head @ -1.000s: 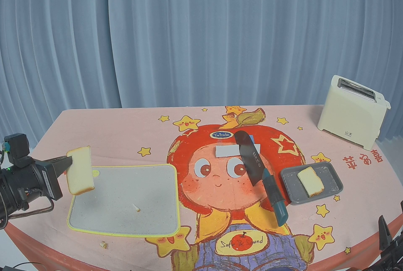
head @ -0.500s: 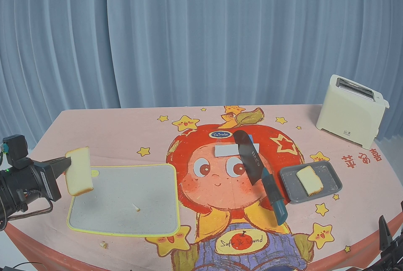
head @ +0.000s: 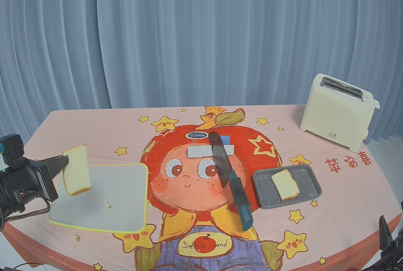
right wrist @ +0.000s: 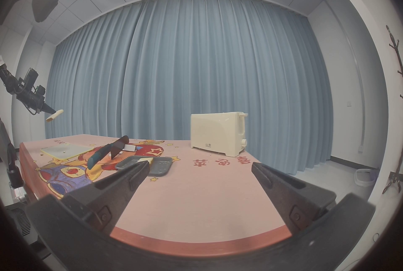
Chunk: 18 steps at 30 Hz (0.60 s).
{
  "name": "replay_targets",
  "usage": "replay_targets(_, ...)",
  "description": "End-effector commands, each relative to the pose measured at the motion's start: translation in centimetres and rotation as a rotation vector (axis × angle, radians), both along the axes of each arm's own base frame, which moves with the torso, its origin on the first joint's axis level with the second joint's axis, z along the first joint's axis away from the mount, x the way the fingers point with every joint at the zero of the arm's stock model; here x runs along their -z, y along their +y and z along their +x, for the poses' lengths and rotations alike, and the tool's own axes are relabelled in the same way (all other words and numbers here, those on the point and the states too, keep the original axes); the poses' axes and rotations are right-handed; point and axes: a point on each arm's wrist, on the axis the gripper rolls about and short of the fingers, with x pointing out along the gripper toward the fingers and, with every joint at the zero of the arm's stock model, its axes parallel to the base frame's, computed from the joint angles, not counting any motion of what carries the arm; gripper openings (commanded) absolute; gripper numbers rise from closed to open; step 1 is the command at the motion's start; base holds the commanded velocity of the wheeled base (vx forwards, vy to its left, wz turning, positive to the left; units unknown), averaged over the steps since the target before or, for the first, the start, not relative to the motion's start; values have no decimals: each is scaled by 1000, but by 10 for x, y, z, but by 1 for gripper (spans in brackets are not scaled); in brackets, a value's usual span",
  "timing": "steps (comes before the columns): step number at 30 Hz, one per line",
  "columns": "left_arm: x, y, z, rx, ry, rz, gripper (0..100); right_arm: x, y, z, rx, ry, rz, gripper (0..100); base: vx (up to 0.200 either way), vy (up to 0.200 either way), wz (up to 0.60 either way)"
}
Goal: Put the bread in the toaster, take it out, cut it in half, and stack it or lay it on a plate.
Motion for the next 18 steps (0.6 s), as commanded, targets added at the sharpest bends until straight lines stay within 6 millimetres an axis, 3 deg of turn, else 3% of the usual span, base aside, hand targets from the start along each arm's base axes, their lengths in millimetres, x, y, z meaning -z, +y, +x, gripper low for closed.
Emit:
replay_targets(1, 1, 0, 0, -2, 1, 0, 0, 5, 0, 0, -1, 3, 0, 100, 0, -200, 0)
replay_targets(13, 2, 0, 0, -2, 5, 3, 0, 5, 0, 0, -1, 3, 0, 100, 0, -200, 0)
replay_targets(18, 1, 0, 0, 3, 5, -1, 0, 5, 0, 0, -1, 3, 0, 100, 0, 0, 0)
